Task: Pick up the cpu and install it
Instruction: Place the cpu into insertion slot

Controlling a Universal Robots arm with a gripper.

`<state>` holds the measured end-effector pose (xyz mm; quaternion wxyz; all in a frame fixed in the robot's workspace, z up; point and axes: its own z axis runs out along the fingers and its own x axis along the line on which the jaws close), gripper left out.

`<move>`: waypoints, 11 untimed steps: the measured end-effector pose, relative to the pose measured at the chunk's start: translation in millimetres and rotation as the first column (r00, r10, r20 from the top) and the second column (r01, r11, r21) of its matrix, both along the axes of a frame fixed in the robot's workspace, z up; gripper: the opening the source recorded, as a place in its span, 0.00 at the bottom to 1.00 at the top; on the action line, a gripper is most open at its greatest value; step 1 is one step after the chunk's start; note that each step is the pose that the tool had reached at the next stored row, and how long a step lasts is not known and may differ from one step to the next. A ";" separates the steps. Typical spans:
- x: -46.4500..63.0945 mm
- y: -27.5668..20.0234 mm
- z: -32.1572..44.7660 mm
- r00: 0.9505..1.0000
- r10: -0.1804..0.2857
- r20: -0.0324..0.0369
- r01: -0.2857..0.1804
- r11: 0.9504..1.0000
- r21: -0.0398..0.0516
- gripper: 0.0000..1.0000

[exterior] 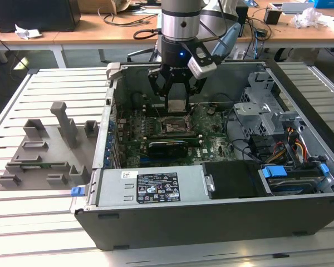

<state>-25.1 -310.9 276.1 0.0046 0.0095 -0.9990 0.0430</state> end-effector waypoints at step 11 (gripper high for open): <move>0.0 0.0 -0.1 0.995 -0.100 0.000 0.100 0.995 -0.002 0.55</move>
